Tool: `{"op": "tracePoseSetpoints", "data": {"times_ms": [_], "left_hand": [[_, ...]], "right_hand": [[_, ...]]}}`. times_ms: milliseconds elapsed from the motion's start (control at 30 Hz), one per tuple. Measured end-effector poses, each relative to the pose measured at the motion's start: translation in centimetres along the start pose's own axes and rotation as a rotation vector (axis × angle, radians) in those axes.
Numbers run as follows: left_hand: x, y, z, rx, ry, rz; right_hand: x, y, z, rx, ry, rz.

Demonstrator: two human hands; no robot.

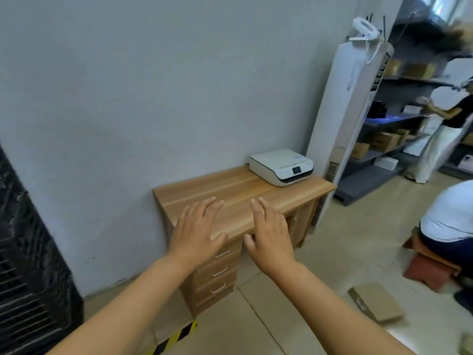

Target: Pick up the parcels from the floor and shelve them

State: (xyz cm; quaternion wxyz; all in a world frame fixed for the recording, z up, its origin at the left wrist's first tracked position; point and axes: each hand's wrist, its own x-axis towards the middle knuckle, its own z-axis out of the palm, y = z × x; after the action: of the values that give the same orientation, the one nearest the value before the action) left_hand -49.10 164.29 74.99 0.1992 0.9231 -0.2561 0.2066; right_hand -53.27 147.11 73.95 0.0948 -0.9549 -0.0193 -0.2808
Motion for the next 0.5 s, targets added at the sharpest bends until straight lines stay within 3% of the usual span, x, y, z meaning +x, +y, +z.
{"op": "tracePoseSetpoints", "data": {"times_ms": [500], "left_hand": [[12.8,9.8,13.1,-0.187,-0.209,0.259]], "right_hand": [[0.9,16.7,0.0,-0.136,-0.018,0.399]]}}
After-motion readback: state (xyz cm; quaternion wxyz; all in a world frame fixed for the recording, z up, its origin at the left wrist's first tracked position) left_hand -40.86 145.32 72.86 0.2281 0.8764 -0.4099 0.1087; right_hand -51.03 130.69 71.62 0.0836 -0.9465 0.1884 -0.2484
